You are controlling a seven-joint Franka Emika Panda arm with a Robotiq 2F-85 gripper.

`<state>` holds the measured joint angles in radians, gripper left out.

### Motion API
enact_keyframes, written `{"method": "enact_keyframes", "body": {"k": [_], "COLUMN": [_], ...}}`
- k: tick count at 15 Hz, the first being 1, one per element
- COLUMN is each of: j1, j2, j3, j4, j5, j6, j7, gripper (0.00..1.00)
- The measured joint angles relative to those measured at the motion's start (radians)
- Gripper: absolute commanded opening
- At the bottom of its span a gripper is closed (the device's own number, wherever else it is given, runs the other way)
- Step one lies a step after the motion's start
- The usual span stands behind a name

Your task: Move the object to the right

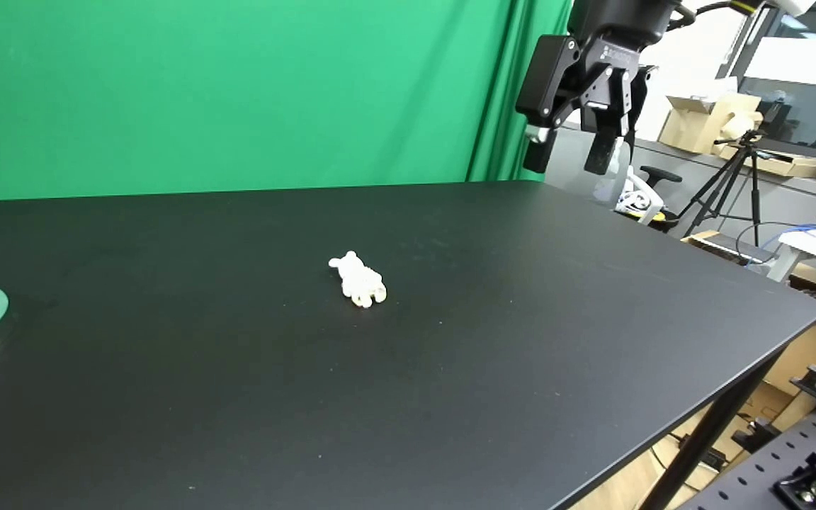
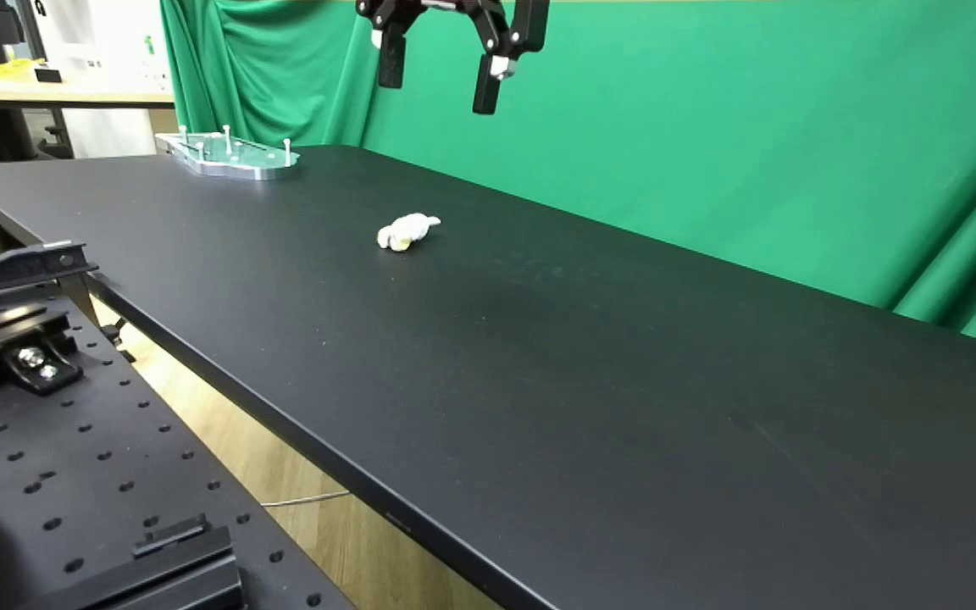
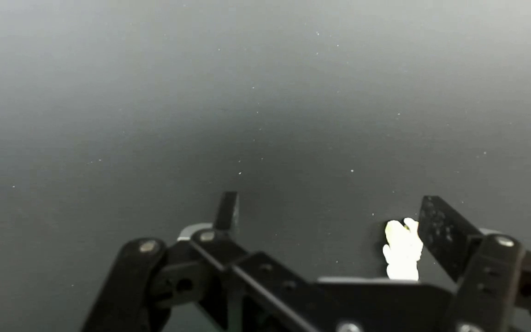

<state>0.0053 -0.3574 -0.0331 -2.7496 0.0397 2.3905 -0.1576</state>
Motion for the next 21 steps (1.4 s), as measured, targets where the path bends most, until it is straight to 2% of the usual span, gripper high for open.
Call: {"method": "enact_keyframes", "body": {"k": [3, 10, 16, 21], "j1": [0.021, 0.111, 0.111, 0.105], "j2": [0.053, 0.277, 0.5, 0.63], "j3": [0.016, 0.062, 0.091, 0.137], "j4": [0.0, 0.057, 0.167, 0.259], "j5": [0.001, 0.089, 0.041, 0.051], "j6": [0.047, 0.216, 0.443, 0.497], "j7": [-0.009, -0.039, -0.026, -0.02], "gripper": [1.0, 1.0, 1.0, 1.0]}}
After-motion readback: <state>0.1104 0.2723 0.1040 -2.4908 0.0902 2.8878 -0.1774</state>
